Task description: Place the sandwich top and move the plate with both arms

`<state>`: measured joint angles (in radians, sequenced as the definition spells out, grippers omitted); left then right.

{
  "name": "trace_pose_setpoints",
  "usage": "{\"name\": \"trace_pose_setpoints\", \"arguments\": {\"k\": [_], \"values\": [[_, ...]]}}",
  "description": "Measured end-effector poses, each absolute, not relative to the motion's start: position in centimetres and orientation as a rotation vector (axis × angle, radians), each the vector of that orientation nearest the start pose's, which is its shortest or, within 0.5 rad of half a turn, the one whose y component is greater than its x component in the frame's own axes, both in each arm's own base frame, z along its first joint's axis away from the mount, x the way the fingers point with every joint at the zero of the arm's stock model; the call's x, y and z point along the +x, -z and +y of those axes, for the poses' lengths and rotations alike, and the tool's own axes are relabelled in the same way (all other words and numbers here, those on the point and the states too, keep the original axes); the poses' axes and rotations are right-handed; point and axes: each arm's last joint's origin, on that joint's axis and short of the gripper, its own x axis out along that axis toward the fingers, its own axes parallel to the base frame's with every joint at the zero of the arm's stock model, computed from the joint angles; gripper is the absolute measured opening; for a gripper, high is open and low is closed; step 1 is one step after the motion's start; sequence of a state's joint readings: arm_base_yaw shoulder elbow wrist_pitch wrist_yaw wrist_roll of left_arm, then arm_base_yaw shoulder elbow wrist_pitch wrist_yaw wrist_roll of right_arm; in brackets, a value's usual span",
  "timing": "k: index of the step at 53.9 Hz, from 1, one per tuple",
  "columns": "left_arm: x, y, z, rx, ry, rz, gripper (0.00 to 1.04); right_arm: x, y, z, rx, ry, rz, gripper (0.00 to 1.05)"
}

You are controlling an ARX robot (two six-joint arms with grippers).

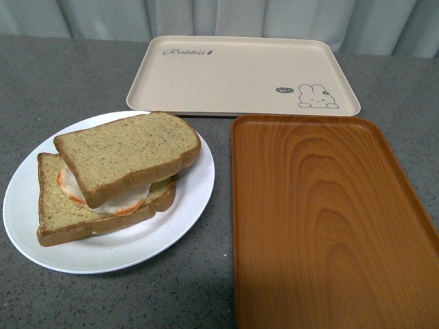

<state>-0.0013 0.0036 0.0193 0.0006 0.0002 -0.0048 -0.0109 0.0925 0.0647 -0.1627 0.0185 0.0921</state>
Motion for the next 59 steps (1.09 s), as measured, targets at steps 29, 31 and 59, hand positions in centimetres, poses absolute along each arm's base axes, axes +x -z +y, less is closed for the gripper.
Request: {"name": "trace_pose_setpoints", "arguments": {"k": [29, 31, 59], "values": [[9.7, -17.0, 0.0, -0.005, 0.002, -0.017, 0.98, 10.0, -15.8, -0.1, 0.13, 0.02, 0.102, 0.82], [9.7, -17.0, 0.0, -0.005, 0.001, -0.016, 0.98, 9.8, -16.3, 0.0, 0.082, 0.006, 0.023, 0.73], [9.7, -17.0, 0.0, -0.005, 0.002, -0.017, 0.98, 9.8, -16.5, 0.0, 0.002, 0.002, 0.0, 0.3]]}}
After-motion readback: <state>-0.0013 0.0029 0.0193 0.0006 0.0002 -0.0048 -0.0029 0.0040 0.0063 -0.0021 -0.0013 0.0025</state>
